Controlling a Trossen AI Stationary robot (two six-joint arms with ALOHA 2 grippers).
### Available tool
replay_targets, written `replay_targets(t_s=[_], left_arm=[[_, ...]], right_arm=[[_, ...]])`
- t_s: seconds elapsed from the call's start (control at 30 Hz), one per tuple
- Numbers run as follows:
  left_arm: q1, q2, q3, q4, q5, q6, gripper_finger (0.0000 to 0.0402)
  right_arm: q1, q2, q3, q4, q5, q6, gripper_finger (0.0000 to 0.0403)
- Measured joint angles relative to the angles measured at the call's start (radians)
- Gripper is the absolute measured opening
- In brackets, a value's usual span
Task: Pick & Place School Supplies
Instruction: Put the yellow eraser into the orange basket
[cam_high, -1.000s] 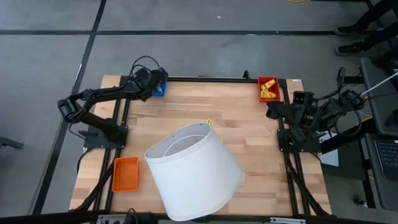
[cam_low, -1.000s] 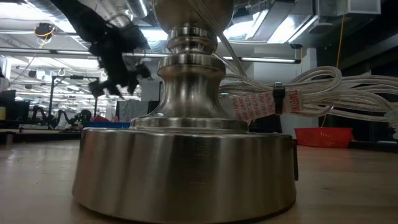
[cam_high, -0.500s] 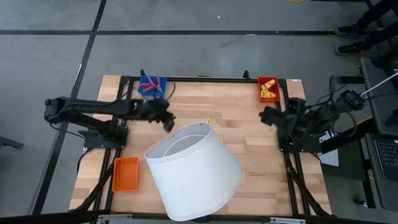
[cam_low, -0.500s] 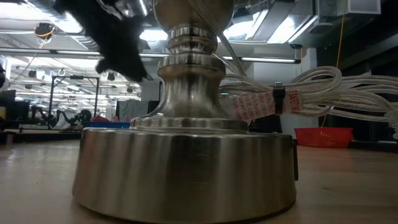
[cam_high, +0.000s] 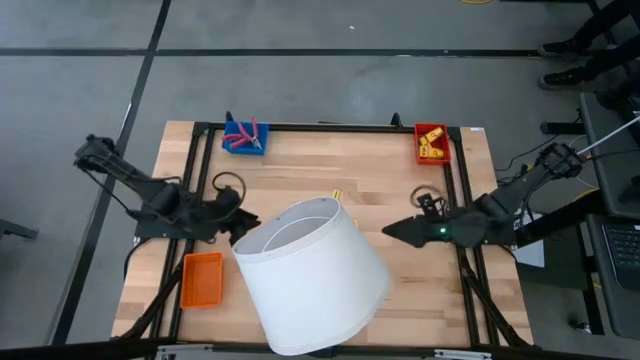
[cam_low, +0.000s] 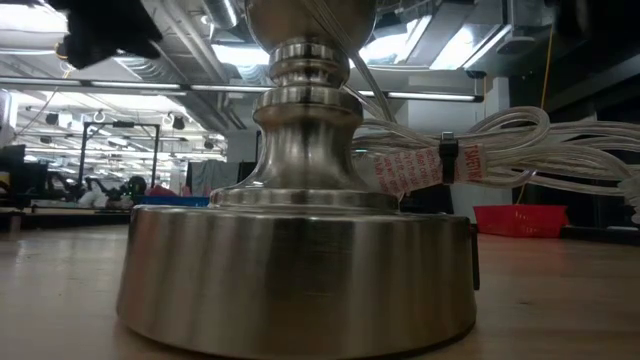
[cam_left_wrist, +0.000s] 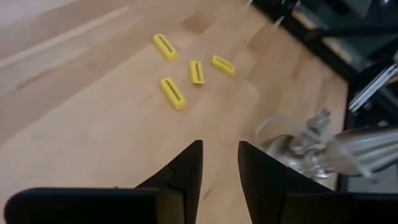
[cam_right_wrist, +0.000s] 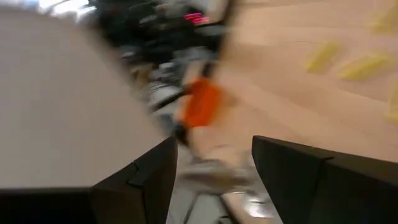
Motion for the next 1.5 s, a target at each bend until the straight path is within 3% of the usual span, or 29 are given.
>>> replay_targets(t_s=[0.17, 0.3, 0.6, 0.77, 0.97, 1.1, 1.3, 1.5], left_arm=[[-0.097, -0.007, 0.0, 0.003, -0.126, -0.108, 0.0097], [-0.13, -0.007, 0.0, 0.034, -0.176, -0.14, 0.0097], [-0.139, -0.007, 0.068, 0.073, -0.242, 0.034, 0.0097], [-0.139, -0.007, 0.188, -0.184, -0.345, 0.001, 0.0097], [-0.139, -0.013, 0.317, -0.489, -0.495, -0.089, 0.0097], [-0.129, -0.034, 0.352, -0.61, -0.577, -0.134, 0.0097], [-0.052, -0.127, 0.354, -0.794, -0.554, -0.279, 0.0097], [-0.015, -0.215, 0.354, -0.811, -0.526, -0.251, 0.0097]], right_arm=[[-0.016, 0.058, 0.0, -0.227, 0.027, 0.304, 0.0213], [-0.079, 0.122, 0.0, -0.287, -0.05, 0.385, 0.0213], [-0.276, 0.323, 0.0, -0.263, -0.311, 0.221, 0.0213], [-0.375, 0.406, 0.0, -0.122, -0.429, 0.063, 0.0213], [-0.454, 0.484, 0.0, -0.111, -0.549, -0.05, 0.0213], [-0.475, 0.523, -0.001, -0.02, -0.589, -0.1, 0.0213], [-0.511, 0.6, -0.001, 0.077, -0.655, -0.137, 0.0213], [-0.53, 0.646, -0.001, 0.129, -0.681, -0.148, 0.0213]])
